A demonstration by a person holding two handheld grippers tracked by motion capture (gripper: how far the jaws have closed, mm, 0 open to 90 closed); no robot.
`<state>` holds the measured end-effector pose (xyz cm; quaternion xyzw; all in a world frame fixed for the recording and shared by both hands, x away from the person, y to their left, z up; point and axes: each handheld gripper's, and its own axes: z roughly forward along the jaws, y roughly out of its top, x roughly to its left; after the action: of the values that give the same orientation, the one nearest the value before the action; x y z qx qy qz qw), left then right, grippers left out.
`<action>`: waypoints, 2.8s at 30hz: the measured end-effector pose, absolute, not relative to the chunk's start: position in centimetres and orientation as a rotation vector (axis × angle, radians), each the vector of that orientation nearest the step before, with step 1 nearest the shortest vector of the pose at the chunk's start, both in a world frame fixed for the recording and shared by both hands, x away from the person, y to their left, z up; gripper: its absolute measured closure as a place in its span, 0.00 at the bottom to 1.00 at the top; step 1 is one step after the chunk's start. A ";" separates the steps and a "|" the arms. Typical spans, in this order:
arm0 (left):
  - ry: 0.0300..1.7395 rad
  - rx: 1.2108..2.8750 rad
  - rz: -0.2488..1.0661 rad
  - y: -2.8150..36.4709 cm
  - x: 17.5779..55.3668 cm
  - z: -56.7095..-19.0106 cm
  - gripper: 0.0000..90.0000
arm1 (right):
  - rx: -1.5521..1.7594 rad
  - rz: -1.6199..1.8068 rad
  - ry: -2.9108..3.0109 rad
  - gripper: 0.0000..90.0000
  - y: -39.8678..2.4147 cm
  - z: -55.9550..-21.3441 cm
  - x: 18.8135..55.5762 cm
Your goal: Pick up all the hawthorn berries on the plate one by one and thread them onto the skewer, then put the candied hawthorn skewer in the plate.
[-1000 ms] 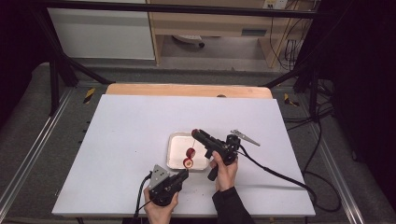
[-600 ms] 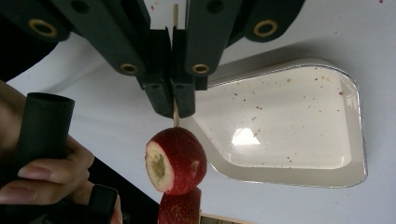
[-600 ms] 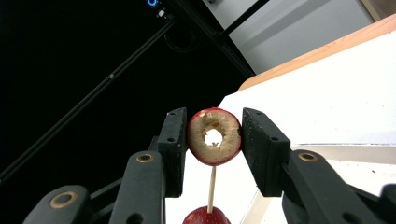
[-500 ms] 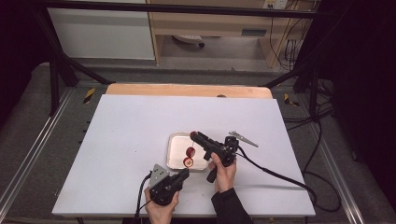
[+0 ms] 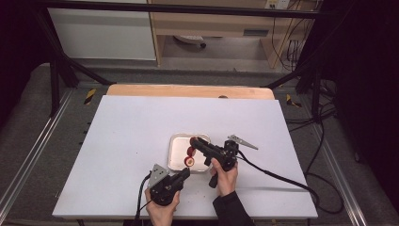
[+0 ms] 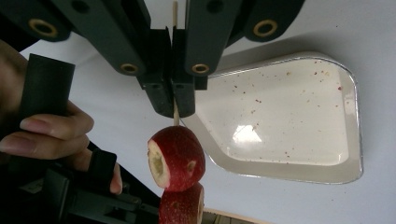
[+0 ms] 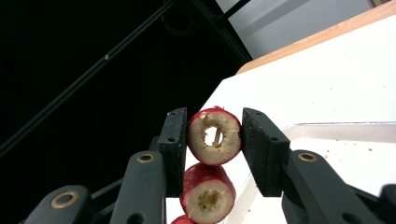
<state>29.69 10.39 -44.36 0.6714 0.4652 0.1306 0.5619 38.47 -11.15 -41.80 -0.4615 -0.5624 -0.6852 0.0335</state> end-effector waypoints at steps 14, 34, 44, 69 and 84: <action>1.092 1.611 0.324 11.2 30.1 -44.3 0.98 | -1.423 -2.036 -1.931 0.47 -12.2 -40.5 38.8; 1.031 1.769 0.361 14.3 31.2 -43.1 0.98 | -1.269 -1.552 -2.608 0.01 -17.1 -41.0 39.0; 1.005 1.867 0.372 14.9 32.8 -41.4 0.98 | -1.271 -1.406 -2.751 0.01 -20.4 -43.6 37.6; 1.021 2.039 0.362 12.9 37.8 -39.4 0.98 | -1.330 -1.446 -2.701 0.02 -25.4 -45.5 35.6; 1.085 2.197 0.368 10.5 39.7 -42.6 0.98 | -1.329 -1.460 -2.688 0.02 -25.8 -45.7 35.4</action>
<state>39.69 10.50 -42.58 0.8383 0.4138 0.1405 0.3259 35.38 -25.78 -45.67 -0.3966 -0.8022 -0.4357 -0.0968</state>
